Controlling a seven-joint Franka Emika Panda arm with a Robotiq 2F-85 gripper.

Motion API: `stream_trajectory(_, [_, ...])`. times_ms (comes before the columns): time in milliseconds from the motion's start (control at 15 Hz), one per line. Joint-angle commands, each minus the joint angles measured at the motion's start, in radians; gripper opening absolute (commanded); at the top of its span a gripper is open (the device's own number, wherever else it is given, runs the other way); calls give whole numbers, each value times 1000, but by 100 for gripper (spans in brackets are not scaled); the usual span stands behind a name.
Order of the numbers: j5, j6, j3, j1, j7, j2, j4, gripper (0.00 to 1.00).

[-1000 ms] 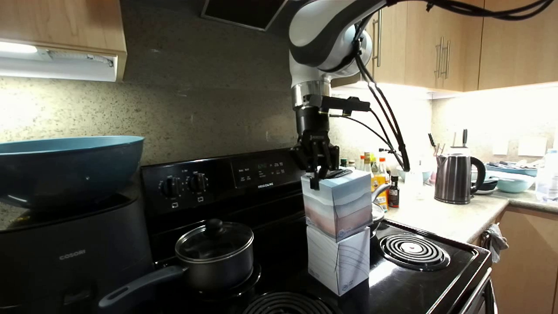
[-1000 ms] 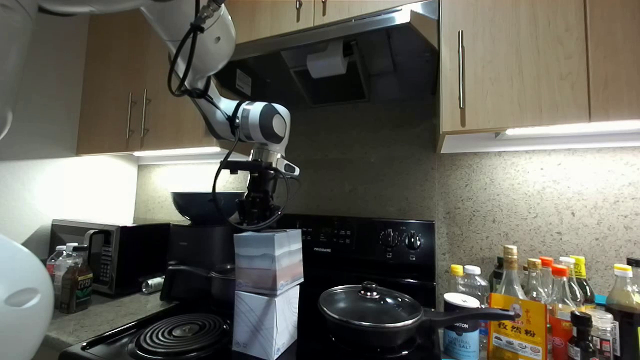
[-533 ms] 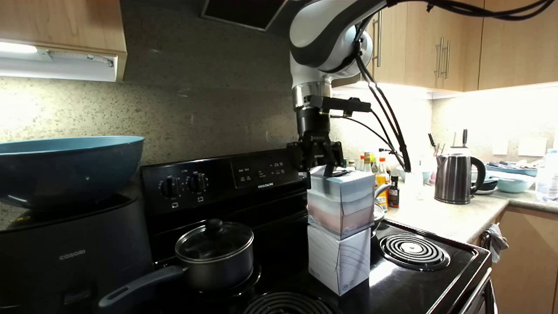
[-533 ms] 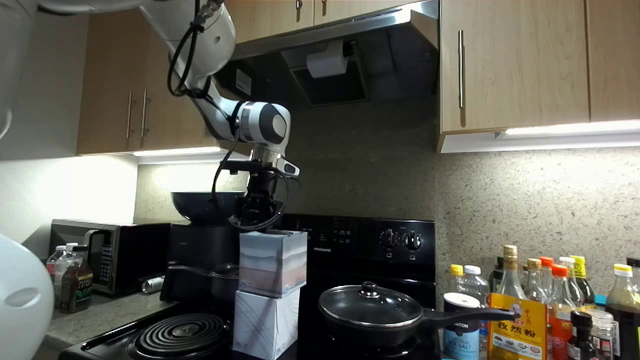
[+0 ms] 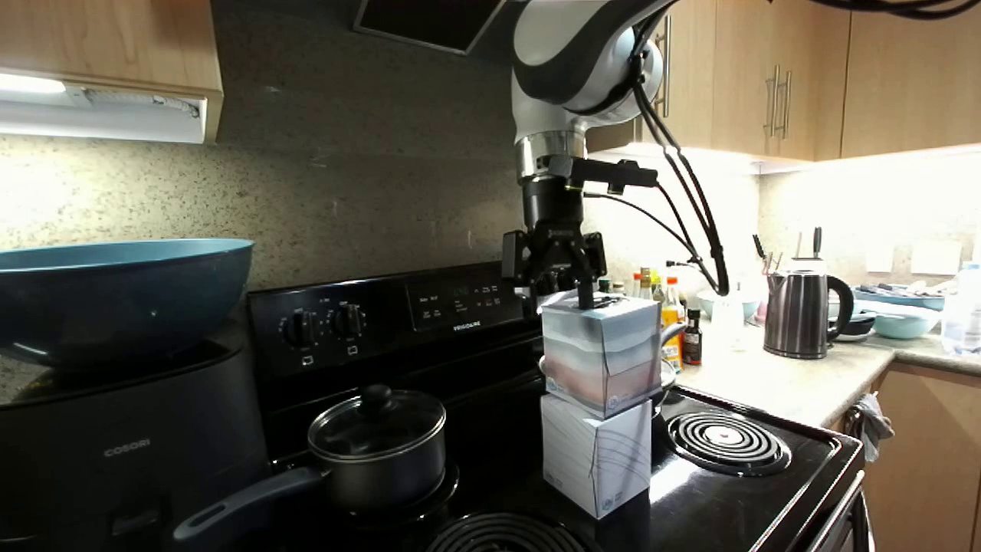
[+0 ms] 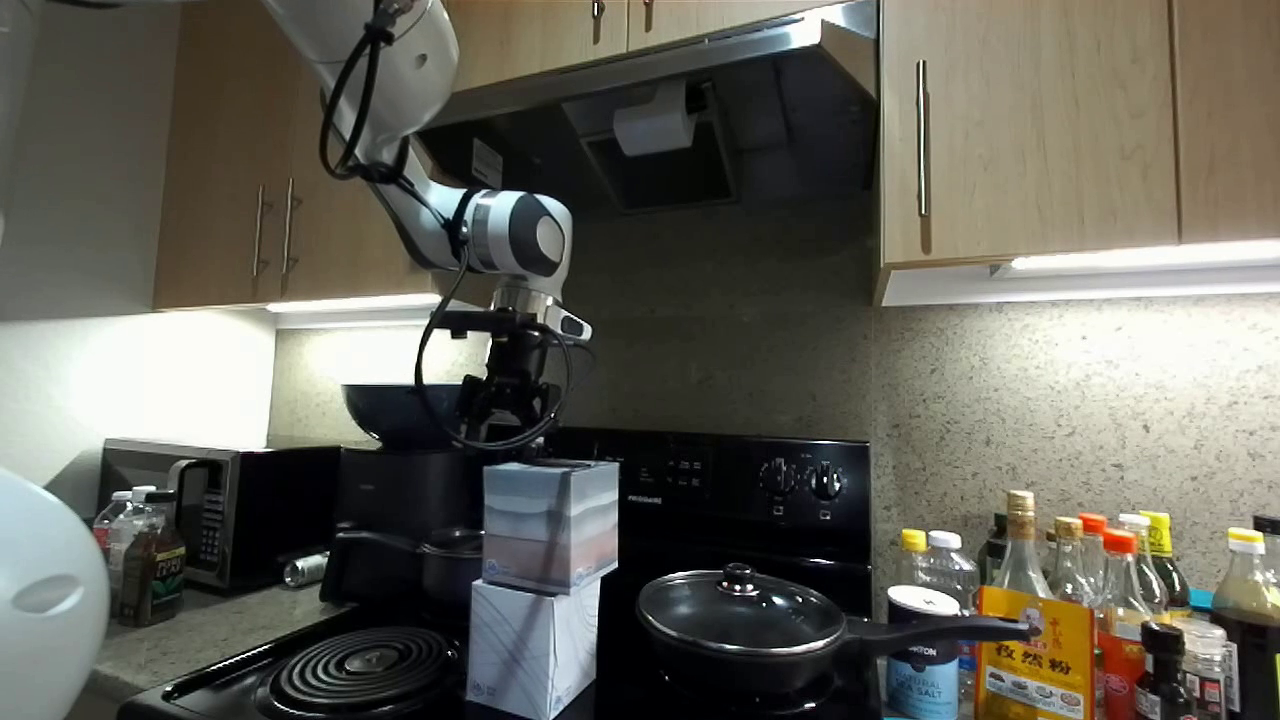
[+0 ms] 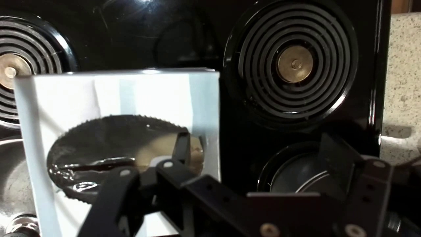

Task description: Switch between the Kleenex boxes

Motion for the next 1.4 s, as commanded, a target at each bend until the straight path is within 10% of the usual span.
stream_trajectory(0, [-18,5,11,-1,-17,-33,-35,100])
stream_trajectory(800, [-270,18,108,40,162,-210,-63,100])
stream_trajectory(1333, [-233,-3,99,32,113,-157,-12,100])
